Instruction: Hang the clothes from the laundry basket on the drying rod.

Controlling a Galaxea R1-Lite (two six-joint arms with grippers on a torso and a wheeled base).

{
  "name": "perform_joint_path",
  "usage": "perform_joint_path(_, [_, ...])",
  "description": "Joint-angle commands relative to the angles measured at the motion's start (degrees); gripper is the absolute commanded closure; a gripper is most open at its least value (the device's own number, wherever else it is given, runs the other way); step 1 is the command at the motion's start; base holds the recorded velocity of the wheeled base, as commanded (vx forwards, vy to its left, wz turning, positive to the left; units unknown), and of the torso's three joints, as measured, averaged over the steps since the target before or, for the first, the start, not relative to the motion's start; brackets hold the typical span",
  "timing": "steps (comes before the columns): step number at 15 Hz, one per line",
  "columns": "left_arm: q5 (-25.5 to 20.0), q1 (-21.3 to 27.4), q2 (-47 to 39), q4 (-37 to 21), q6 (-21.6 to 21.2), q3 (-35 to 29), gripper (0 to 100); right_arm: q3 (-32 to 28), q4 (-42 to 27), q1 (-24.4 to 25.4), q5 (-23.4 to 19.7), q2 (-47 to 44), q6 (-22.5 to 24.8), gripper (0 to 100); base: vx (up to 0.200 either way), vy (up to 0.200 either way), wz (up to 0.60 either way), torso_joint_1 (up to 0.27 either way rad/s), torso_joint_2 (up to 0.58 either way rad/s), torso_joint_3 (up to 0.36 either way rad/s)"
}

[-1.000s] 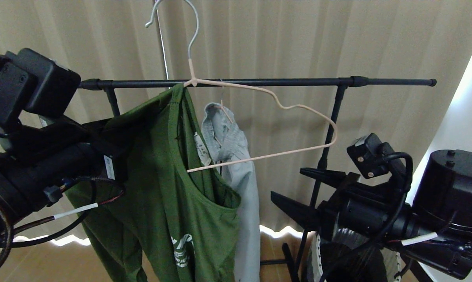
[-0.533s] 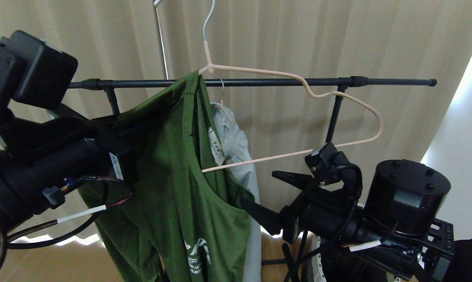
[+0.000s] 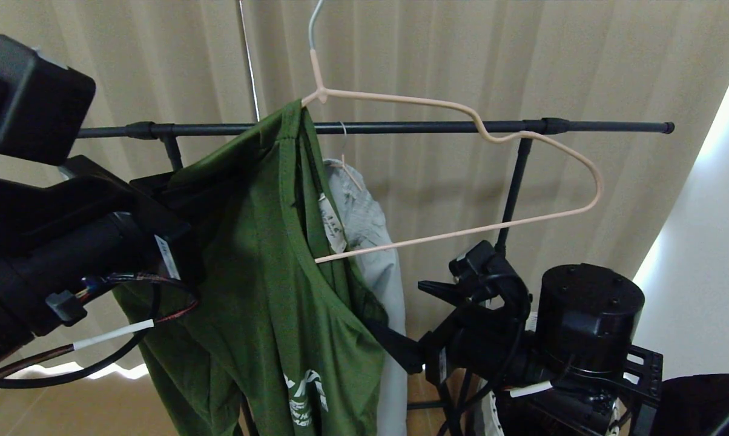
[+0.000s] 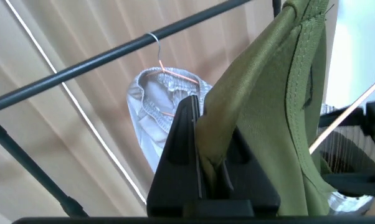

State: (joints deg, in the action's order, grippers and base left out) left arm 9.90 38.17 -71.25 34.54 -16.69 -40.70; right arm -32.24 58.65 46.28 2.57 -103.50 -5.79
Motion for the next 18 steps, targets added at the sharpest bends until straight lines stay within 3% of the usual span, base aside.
perform_joint_path(1, [-0.06, -0.02, 1.21, 0.01, -0.01, 0.01, 100, 0.96, -0.11, -0.84, 0.42, -0.21, 0.08, 0, 0.000, 0.000, 0.00, 0.000, 0.00, 0.000])
perform_joint_path(7, [0.38, -2.05, 1.38, -0.35, -0.89, 0.10, 100, 3.50, -0.90, -9.10, 2.96, 4.01, 1.92, 0, 0.000, 0.000, 0.00, 0.000, 0.00, 0.000])
perform_joint_path(10, [0.30, -6.18, 1.64, -0.26, -6.87, 2.38, 100, 2.89, -7.85, -14.11, 2.88, 11.30, 1.84, 0, 0.000, 0.000, 0.00, 0.000, 0.00, 0.000])
perform_joint_path(12, [0.21, -6.62, 1.73, -0.08, -7.57, 4.23, 100, 2.89, -8.90, -17.10, 2.88, 13.06, 1.84, 0, 0.000, 0.000, 0.00, 0.000, 0.00, 0.000])
perform_joint_path(18, [0.21, -8.20, 4.19, -0.08, -8.01, 11.44, 100, 1.92, -8.90, -20.35, 2.88, 13.50, 1.92, 0, 0.000, 0.000, 0.00, 0.000, 0.00, 0.000])
